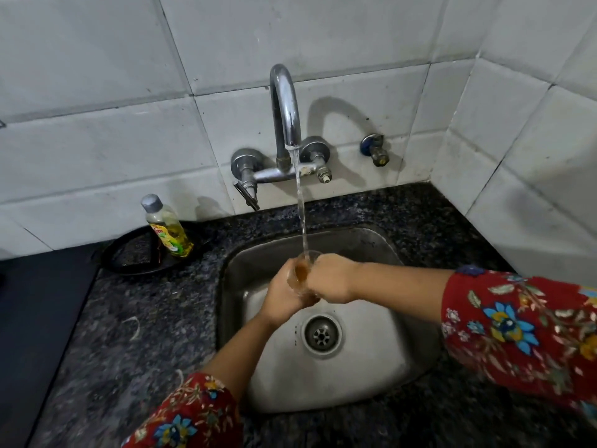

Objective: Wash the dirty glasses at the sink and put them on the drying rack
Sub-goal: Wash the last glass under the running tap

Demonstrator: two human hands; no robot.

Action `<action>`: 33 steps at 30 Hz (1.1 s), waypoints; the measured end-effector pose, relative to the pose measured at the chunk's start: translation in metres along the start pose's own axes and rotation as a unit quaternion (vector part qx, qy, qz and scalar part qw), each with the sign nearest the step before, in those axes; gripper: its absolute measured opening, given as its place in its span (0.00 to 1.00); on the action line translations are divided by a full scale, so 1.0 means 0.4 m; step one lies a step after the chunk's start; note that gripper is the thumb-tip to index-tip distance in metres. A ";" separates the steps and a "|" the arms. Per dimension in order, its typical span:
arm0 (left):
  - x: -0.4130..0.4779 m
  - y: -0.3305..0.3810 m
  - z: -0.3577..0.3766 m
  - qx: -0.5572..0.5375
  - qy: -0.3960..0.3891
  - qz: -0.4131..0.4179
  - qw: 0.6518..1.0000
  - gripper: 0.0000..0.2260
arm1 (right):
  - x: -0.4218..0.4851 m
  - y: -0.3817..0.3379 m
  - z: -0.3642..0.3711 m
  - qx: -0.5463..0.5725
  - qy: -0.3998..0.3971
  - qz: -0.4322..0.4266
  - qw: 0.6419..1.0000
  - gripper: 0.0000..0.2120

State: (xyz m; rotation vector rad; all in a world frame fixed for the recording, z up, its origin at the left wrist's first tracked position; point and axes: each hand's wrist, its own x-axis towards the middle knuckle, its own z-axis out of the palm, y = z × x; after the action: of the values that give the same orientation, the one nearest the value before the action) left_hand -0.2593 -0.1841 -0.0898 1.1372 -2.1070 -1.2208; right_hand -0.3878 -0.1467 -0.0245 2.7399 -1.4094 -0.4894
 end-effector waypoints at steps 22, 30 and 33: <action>0.012 -0.028 -0.029 -0.027 -0.067 -0.010 0.997 0.28 | 0.023 0.017 0.051 -0.052 -0.072 0.018 0.996 0.12; -0.002 -0.025 -0.001 -0.057 0.026 0.004 0.998 0.27 | 0.026 0.007 0.012 0.033 -0.108 0.043 0.993 0.17; -0.004 -0.031 -0.020 -0.039 0.007 0.006 0.999 0.27 | 0.022 -0.006 0.043 0.039 -0.074 0.052 0.995 0.16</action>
State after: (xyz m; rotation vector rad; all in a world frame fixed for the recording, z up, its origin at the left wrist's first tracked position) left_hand -0.2472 -0.1900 -0.0963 1.0937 -2.0342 -1.2733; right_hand -0.3862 -0.1503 -0.0437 2.7223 -1.6277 -0.6565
